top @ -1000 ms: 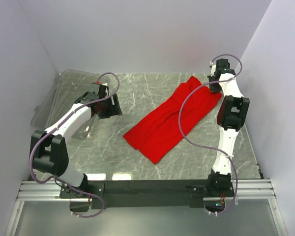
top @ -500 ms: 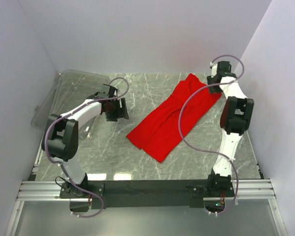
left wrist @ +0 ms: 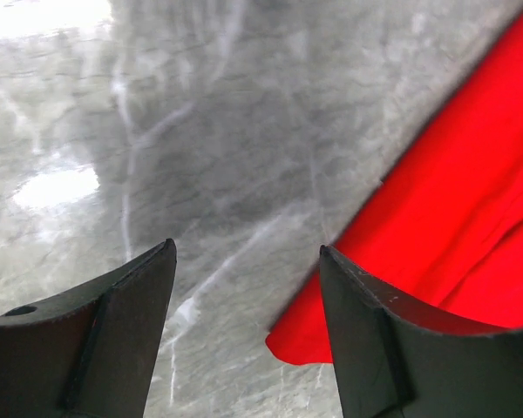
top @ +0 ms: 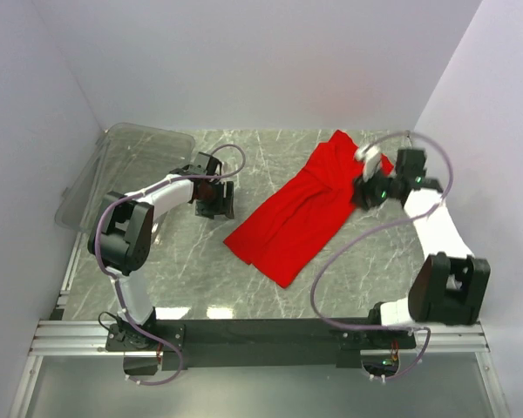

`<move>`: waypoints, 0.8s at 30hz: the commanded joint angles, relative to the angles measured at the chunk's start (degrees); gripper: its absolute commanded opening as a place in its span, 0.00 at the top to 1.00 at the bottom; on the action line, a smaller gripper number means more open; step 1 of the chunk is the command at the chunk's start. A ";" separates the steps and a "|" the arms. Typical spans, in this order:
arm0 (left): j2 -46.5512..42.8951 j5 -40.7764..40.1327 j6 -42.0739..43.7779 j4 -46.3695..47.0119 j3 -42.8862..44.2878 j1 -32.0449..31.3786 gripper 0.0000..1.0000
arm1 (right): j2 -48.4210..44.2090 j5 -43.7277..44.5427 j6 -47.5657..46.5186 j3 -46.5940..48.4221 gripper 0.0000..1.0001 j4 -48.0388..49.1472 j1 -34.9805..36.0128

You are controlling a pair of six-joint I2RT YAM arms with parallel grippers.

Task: Fold and stack the t-shirts
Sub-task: Fold the tshirt

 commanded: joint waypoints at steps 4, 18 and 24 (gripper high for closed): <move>-4.30 4.46 5.45 -2.66 -2.28 -0.59 0.28 | -14.12 -14.35 -16.74 -15.55 0.41 -6.10 10.60; -3.26 10.88 6.60 -4.95 -2.30 -1.64 0.31 | -15.55 -0.56 -13.51 -22.80 0.37 1.28 44.63; 0.88 12.12 7.74 -4.96 3.68 -2.87 0.32 | -14.85 -3.36 -3.58 -15.78 0.37 4.53 32.63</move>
